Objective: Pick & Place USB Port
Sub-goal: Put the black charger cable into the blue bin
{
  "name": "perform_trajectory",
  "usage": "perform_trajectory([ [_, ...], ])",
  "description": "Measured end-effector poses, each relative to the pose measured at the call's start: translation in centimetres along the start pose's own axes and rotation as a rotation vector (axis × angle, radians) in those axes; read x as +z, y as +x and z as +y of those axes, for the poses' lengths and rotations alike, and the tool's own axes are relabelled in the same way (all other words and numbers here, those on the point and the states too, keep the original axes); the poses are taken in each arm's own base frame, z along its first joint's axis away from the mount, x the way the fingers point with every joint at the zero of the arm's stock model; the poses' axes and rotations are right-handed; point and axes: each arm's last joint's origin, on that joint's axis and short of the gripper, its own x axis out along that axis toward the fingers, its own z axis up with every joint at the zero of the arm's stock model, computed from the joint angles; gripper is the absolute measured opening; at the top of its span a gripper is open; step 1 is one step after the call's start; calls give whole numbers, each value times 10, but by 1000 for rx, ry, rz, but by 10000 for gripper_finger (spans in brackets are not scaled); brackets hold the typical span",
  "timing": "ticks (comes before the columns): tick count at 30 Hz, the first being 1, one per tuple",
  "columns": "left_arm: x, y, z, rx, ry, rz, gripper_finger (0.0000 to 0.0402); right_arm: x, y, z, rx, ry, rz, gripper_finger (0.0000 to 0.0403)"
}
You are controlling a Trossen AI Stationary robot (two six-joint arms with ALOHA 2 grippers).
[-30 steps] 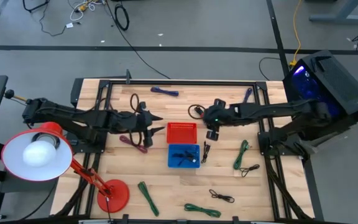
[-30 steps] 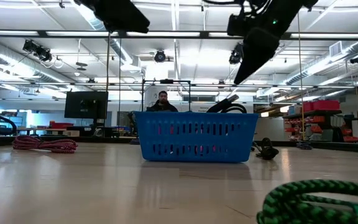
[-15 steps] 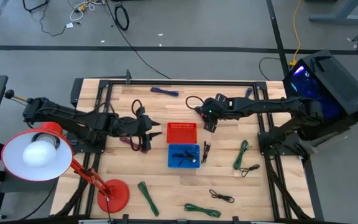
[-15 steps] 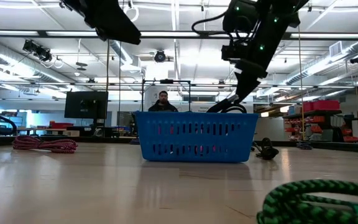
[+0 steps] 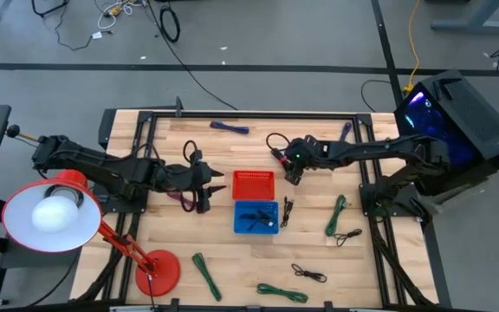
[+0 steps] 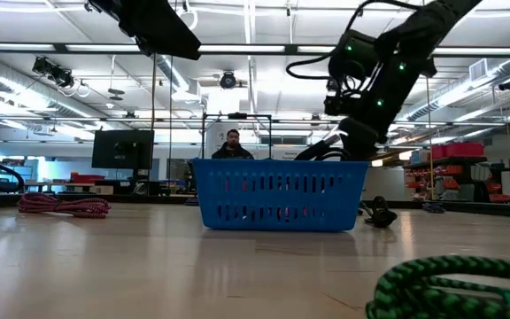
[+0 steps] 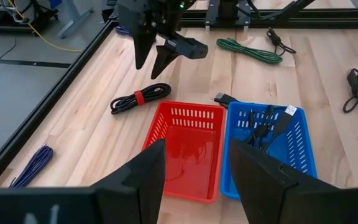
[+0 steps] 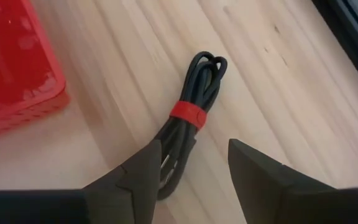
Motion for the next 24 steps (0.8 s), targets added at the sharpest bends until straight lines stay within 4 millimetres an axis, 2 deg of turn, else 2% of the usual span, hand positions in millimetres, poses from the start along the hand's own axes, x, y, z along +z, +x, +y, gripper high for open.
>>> perform_trajectory([
  [11, 0, 0, 0, 0, 0, 0, 179, -21, 14, 0, 9, 78, -66, 190],
  [24, 0, 0, 0, 0, 1, 1, 179, -41, 30, 2, 7, 122, -46, 190],
])
